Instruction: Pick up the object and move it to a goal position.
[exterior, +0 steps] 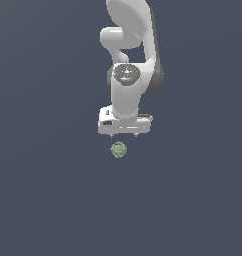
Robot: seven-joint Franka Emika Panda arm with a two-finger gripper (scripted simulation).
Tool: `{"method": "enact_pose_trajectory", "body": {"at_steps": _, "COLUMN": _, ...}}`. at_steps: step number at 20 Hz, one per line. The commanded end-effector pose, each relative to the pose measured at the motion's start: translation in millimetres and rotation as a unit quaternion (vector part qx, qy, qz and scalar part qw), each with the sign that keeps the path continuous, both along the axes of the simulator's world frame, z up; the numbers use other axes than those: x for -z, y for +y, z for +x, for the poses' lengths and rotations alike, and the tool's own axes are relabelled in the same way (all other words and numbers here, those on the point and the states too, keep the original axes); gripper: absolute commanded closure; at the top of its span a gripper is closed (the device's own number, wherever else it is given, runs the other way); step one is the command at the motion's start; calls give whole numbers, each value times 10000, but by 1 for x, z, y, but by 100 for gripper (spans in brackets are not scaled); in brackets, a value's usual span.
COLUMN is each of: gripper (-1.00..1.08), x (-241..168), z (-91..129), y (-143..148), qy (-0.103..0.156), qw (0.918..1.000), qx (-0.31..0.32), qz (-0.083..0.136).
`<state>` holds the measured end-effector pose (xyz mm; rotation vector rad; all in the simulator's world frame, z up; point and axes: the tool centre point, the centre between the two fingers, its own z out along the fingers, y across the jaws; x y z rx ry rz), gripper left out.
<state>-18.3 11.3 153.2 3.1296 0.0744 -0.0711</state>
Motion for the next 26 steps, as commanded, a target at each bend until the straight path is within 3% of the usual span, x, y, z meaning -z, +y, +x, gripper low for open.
{"method": "enact_pose_trajectory", "body": {"at_steps": 1, "gripper": -92, "x": 0, "z": 0, "y": 0, "qy": 0, "qw": 10000, "qx": 0, "qz": 0}}
{"method": "enact_pose_trajectory", "body": {"at_steps": 17, "gripper": -92, "x": -8, "z": 2, "y": 2, "qy": 44, "qw": 9998, "qx": -188, "qz": 28}}
{"method": "enact_pose_trajectory", "body": {"at_steps": 26, "gripper": -92, "x": 2, "z": 3, "y": -2, "qy": 14, "qw": 9977, "qx": -683, "qz": 41}}
